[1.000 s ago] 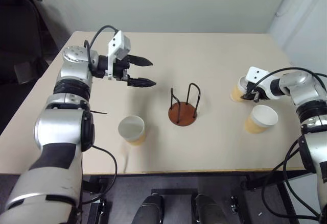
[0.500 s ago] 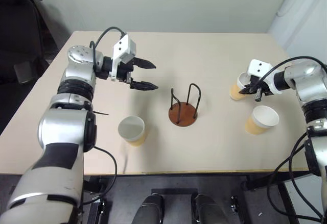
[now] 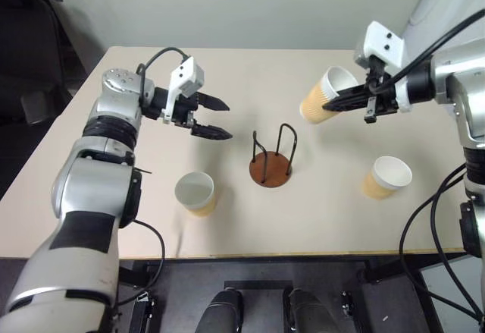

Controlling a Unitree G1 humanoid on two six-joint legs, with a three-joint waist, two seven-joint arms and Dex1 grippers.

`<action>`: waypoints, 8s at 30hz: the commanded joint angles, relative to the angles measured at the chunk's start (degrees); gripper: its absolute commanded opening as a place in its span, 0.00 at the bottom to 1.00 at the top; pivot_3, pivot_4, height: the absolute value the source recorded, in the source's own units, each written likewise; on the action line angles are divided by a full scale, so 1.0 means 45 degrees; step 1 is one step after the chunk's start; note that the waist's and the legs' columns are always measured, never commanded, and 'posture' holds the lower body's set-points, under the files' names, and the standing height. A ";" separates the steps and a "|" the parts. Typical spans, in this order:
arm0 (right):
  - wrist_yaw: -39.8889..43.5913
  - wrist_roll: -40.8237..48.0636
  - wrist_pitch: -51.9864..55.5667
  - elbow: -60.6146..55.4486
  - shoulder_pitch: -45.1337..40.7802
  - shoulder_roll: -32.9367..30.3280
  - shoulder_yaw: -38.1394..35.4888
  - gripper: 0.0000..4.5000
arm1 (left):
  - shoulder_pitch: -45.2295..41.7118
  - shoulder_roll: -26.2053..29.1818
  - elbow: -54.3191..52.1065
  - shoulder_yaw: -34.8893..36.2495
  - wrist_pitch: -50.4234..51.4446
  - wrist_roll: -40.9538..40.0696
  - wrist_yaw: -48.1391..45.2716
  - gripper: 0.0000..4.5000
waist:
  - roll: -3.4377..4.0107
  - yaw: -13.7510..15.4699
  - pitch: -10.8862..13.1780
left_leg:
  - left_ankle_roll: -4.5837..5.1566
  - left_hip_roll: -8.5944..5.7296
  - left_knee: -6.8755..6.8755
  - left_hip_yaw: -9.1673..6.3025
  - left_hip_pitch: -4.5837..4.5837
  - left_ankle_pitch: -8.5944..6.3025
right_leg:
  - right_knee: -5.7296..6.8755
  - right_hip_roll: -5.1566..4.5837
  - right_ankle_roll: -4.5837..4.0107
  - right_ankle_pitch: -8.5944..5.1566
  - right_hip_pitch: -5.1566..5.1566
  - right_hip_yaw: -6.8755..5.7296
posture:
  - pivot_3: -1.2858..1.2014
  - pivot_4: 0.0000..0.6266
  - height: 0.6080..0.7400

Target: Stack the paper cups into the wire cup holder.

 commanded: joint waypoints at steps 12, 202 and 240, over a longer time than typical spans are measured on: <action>-0.1247 0.1732 0.0831 -0.0225 -0.1206 0.1273 0.0706 0.01 | -0.0106 0.1548 -0.3011 -0.3554 0.1146 -0.4562 -0.0448 1.00 | -0.0025 0.0039 -0.0013 | -0.0087 0.0036 0.0021 -0.0056 -0.0077 0.0050 | 0.0105 -0.0041 -0.0030 -0.0025 -0.0098 -0.0209 | 0.52 0.24 1.00; 0.0893 -0.1114 -0.3662 -0.1392 0.0806 0.0541 0.3631 0.01 | 0.0724 0.2149 -0.3895 -0.4937 0.0279 -0.6004 -0.0448 1.00 | -0.0058 0.0159 -0.0002 | -0.0105 0.0025 -0.0009 -0.0119 -0.0058 0.0091 | 0.0022 -0.0054 -0.0058 -0.0012 0.0003 -0.0298 | 0.52 0.24 1.00; 0.0043 0.4207 -0.0962 -0.3297 0.1563 -0.2220 -0.1270 1.00 | -0.0312 0.5512 -0.5801 -0.9124 -0.0469 -0.5492 -0.0448 1.00 | -0.0074 0.0124 -0.0010 | -0.0143 0.0019 -0.0058 -0.0099 -0.0031 0.0101 | 0.0110 -0.0032 -0.0124 -0.0076 -0.0033 -0.0290 | 0.52 0.24 1.00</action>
